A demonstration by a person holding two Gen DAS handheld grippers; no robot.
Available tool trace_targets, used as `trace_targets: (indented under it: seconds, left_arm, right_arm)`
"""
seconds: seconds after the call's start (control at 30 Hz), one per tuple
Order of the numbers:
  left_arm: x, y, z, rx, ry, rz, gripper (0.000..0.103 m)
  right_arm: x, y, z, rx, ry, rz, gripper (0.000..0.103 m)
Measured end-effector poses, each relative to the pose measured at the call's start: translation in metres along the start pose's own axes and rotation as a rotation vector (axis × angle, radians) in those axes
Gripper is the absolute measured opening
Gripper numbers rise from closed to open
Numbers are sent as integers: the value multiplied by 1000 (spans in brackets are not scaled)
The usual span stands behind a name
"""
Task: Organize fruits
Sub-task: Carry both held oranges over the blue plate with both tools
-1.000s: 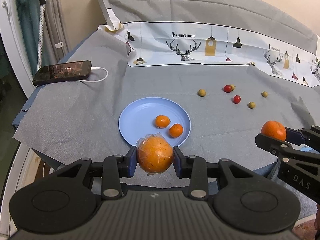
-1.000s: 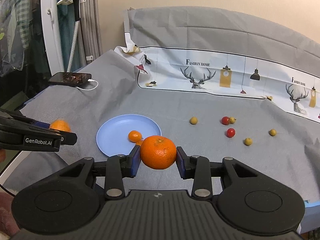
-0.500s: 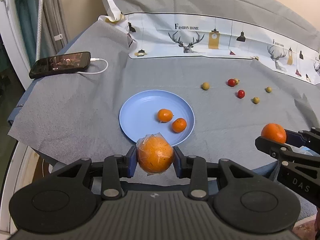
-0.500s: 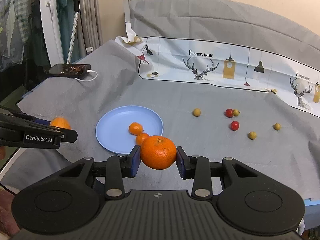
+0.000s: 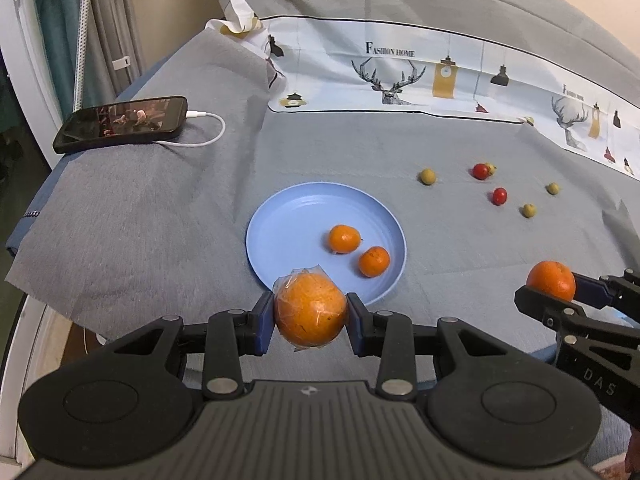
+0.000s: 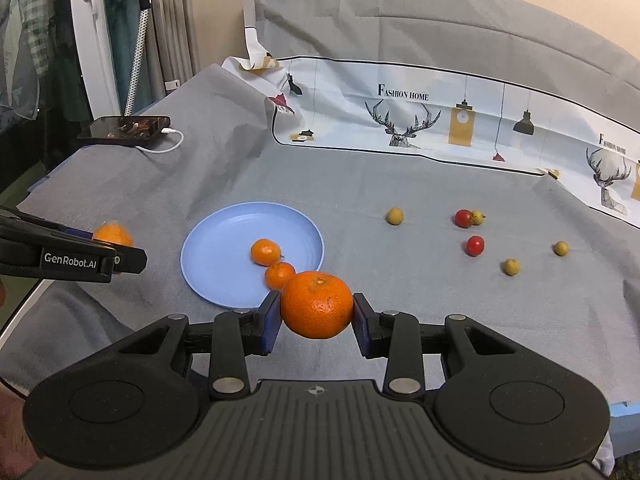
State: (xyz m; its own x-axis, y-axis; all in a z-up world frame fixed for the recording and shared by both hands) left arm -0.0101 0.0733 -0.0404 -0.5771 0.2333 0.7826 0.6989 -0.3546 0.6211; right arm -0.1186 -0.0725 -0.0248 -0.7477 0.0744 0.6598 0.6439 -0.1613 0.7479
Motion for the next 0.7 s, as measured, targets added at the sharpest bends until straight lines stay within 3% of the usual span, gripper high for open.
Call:
trace_targets:
  seconds: [0.33, 0.7]
  left_arm:
    - [-31, 33, 14, 19, 11, 15, 41]
    - [-99, 45, 18, 2, 37, 122, 41]
  right_arm:
    - [-43, 28, 11, 14, 44, 19, 39]
    - [-111, 39, 21, 26, 80, 91, 39]
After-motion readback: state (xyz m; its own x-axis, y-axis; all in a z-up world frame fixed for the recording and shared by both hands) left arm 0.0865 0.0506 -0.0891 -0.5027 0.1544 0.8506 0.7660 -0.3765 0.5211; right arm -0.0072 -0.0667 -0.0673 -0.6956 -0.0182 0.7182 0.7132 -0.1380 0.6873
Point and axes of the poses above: each gripper's, at about its wrist camera, not at the fingertips, and x roughly against the way its jaws point, z to its left, y to its top, the point moved 3 cm from there along -x, roughly the way its jaws point, and after that the axes turned 2 degrees about y, right-handed, at the moved point
